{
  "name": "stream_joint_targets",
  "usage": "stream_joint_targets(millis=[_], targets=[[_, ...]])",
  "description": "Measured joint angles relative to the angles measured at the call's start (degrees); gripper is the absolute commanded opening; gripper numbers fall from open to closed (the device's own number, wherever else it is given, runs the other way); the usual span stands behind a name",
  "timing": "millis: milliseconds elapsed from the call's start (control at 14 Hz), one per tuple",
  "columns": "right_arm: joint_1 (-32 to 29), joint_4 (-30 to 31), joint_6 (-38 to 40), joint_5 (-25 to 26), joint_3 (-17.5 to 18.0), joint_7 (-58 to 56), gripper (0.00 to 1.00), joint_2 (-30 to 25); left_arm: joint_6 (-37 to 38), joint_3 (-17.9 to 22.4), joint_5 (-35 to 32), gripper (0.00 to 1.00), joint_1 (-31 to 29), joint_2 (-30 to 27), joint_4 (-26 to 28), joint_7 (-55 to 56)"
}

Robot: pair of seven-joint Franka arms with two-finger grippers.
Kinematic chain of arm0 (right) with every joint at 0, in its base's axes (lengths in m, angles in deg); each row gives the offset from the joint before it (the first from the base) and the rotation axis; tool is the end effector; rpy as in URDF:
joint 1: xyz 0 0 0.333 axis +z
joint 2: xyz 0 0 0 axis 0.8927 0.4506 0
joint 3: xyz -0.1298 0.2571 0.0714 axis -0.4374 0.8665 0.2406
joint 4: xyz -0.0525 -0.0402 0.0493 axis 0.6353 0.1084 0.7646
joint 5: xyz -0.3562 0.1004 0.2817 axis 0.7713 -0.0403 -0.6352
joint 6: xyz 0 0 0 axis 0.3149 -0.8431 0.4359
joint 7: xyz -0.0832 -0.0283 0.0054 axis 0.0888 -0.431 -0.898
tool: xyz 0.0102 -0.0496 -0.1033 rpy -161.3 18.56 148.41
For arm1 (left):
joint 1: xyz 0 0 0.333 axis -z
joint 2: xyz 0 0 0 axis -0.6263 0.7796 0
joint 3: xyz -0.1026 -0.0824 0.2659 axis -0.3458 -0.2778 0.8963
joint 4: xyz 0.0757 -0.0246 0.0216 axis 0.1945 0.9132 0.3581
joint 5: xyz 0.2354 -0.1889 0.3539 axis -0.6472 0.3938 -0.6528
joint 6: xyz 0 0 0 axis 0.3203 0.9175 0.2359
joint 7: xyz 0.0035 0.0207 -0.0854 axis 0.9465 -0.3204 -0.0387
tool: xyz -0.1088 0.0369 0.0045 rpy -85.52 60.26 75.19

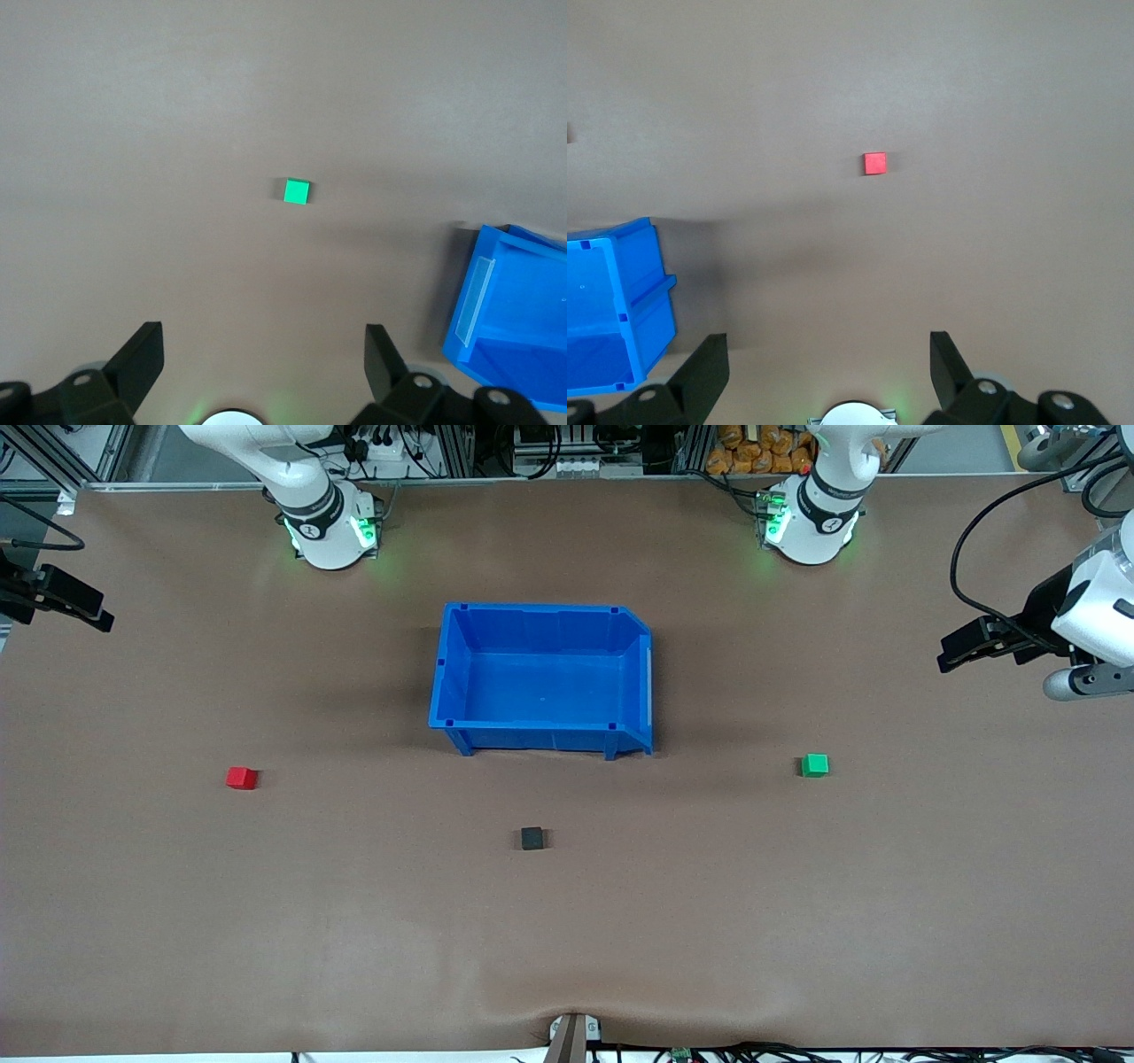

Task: Attach green and red cubes to black cube
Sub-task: 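Move the left gripper toward the green cube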

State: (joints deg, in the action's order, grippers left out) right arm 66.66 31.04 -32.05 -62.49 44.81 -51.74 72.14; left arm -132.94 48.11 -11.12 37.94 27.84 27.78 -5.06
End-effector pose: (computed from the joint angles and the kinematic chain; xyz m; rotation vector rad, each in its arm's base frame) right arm 0.5892 -0.0436 0.6317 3.1215 -0.1734 -0.1211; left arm 0.6298 -0.0510 0.5813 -3.1142 -0.1650 0.0708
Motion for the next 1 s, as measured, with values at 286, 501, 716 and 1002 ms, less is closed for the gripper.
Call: stream_joint_targets(millis=[286,501,716,1002], targets=[[0.0,0.0,0.0,0.0,0.0,0.0,1.0,0.0,0.1,0.0,0.0,1.0,0.0,1.1,0.0,0.0],[0.0,0.0,0.0,0.0,0.1,0.0,1.0,0.0,0.1,0.0,-0.8,1.0,0.0,2.2,0.0,0.0],[0.0,0.0,0.0,0.0,0.1,0.0,1.0,0.0,0.3,0.0,-2.4,1.0,0.0,3.2,0.1,0.0],[0.0,0.1,0.1,0.0,0.1,0.0,1.0,0.0,0.2,0.0,-2.5,1.0,0.0,6.4,0.3,0.0]])
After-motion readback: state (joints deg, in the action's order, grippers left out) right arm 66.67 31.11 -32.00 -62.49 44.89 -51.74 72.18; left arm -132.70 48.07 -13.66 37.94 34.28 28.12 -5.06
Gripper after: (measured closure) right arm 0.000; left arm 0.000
